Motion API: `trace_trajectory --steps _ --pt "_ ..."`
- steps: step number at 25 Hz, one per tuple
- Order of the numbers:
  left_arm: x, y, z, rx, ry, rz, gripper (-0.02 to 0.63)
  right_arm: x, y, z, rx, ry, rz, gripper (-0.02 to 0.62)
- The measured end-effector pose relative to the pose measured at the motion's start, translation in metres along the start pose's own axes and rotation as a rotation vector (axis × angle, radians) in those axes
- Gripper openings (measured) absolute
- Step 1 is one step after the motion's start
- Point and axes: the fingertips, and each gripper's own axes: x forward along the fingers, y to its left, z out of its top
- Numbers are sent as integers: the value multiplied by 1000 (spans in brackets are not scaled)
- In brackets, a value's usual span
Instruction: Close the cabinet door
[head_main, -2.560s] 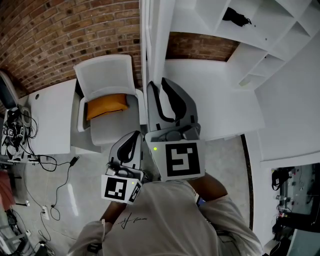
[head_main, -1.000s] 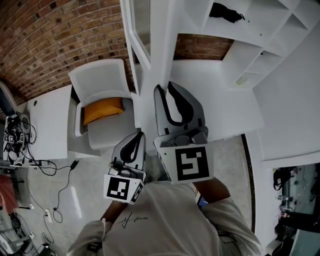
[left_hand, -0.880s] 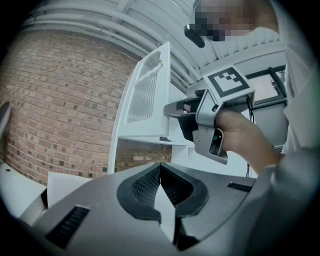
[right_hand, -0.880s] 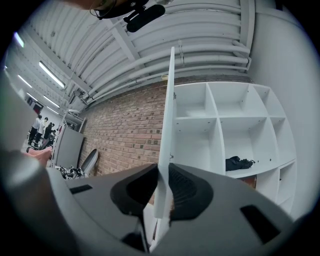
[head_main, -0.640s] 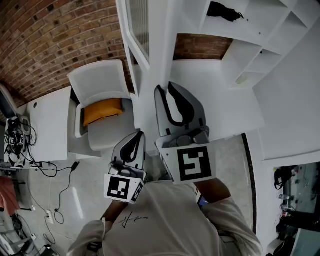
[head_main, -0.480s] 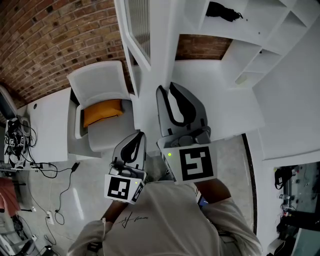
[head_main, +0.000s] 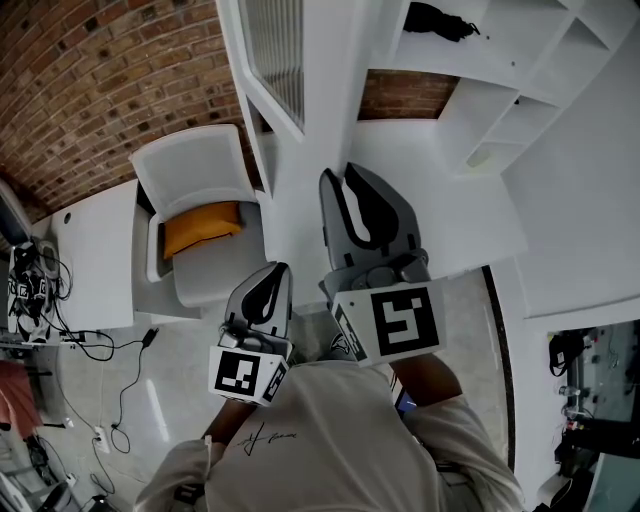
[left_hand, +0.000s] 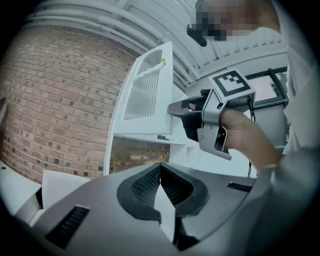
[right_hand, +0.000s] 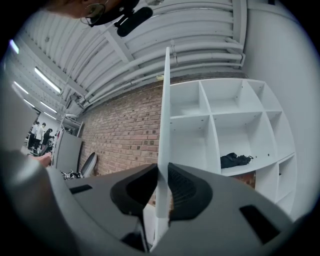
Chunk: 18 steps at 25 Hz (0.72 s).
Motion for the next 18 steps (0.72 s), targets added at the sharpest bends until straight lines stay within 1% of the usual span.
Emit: trace_trajectory --steps 5,18 --pt "4 0 0 -5 4 2 15 2 -9 -1 -6 1 3 63" --pt "7 -1 -3 -8 8 15 15 1 -36 -5 35 -4 -27 64"
